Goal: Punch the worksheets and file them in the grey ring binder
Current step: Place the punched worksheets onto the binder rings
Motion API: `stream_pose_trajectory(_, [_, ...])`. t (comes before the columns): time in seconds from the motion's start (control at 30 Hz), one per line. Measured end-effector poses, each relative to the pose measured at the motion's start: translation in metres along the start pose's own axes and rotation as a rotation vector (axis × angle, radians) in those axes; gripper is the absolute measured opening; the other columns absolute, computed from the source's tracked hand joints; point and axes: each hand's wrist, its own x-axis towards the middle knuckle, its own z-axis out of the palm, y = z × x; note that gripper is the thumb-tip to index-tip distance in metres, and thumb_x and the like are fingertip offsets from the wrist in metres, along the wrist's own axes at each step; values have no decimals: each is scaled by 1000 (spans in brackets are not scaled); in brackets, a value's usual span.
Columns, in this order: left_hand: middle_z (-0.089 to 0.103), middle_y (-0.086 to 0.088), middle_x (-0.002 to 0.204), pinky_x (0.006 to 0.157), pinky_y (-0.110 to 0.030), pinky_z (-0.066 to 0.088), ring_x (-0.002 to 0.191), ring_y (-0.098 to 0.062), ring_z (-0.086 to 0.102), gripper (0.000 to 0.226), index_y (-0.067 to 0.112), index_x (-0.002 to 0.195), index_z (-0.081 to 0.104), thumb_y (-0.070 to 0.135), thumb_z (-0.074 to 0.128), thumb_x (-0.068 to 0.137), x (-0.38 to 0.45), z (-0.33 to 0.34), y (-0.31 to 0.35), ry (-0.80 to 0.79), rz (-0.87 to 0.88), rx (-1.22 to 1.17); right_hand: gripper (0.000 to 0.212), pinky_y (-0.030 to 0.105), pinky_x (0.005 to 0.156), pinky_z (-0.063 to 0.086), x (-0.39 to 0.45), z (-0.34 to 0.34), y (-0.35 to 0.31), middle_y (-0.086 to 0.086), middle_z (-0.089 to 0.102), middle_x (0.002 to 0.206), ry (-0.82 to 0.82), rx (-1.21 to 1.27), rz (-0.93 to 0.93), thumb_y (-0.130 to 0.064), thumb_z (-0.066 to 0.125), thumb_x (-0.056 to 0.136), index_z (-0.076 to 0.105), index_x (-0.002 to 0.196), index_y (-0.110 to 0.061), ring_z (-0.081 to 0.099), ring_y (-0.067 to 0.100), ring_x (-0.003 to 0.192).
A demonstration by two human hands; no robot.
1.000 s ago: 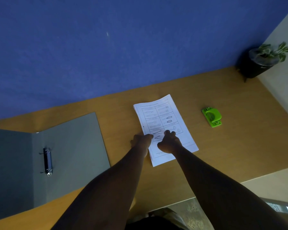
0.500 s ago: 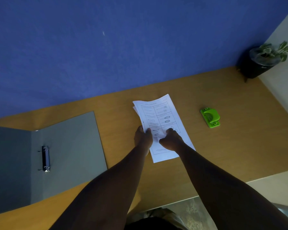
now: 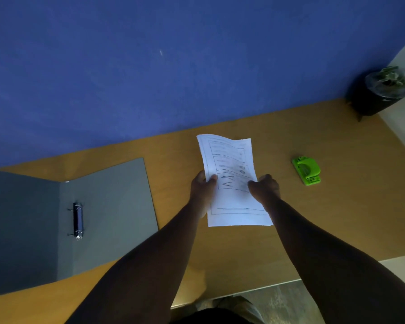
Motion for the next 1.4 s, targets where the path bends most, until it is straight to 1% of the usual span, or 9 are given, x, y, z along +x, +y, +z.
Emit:
stream_pose_trajectory(0.13, [72,3,114,93,-42,56,104,-20,68,23,23,119,66,23,59,97,6,-22,9,-69,16,-81,55,30,81,47,-5,10,-8,16,64,121,-29,59,62,-41,52,87,54,126,-1,62,33,105])
stream_pose_trajectory(0.27, [72,0,115,94,-42,55,107,-23,68,23,20,120,66,19,58,99,9,-50,20,-118,4,-182,65,39,86,53,-9,26,-21,11,63,100,-116,142,98,-57,47,80,59,113,-2,61,31,90])
stream_pose_trajectory(0.6, [71,-2,121,101,-47,51,114,-26,66,27,20,124,66,18,60,97,23,-142,28,-213,-9,-272,82,47,102,46,-43,84,-57,9,58,130,-251,379,209,-65,61,77,51,135,-7,57,32,114])
stream_pose_trajectory(0.73, [70,-6,122,102,-53,48,115,-31,65,30,18,126,65,18,60,96,26,-192,26,-228,-16,-257,69,36,84,48,-62,118,-78,7,60,109,-276,466,200,-58,68,78,57,124,-8,58,26,95])
stream_pose_trajectory(0.9, [73,-4,117,101,-52,49,111,-29,67,25,22,116,69,21,63,91,27,-246,23,-138,10,-156,33,47,96,50,-82,148,-98,14,65,115,-276,462,117,-45,74,81,61,85,-14,62,35,110])
stream_pose_trajectory(1.0, [73,-4,115,102,-50,49,111,-28,67,18,21,108,71,19,63,93,27,-277,19,-87,26,-103,30,45,86,53,-92,165,-111,13,68,109,-292,441,66,-39,75,82,65,92,-12,66,34,99])
stream_pose_trajectory(1.23, [71,-1,118,92,-36,52,108,-21,66,23,20,120,66,15,56,99,17,-335,-6,-1,-32,1,38,49,89,55,-109,198,-135,9,68,109,-334,359,-12,-31,76,80,63,110,-10,67,31,95])
stream_pose_trajectory(1.3, [71,2,115,90,-35,53,104,-19,66,24,22,120,67,16,56,98,17,-349,-18,31,-53,41,29,49,88,56,-113,206,-139,6,69,110,-344,307,-74,-27,73,82,62,107,-17,68,28,94])
stream_pose_trajectory(1.4, [73,1,104,75,-30,51,88,-17,65,22,20,111,71,18,59,93,17,-365,-33,110,-88,102,14,35,76,57,-125,214,-148,1,69,100,-339,208,-198,-22,66,87,63,101,-23,67,21,84])
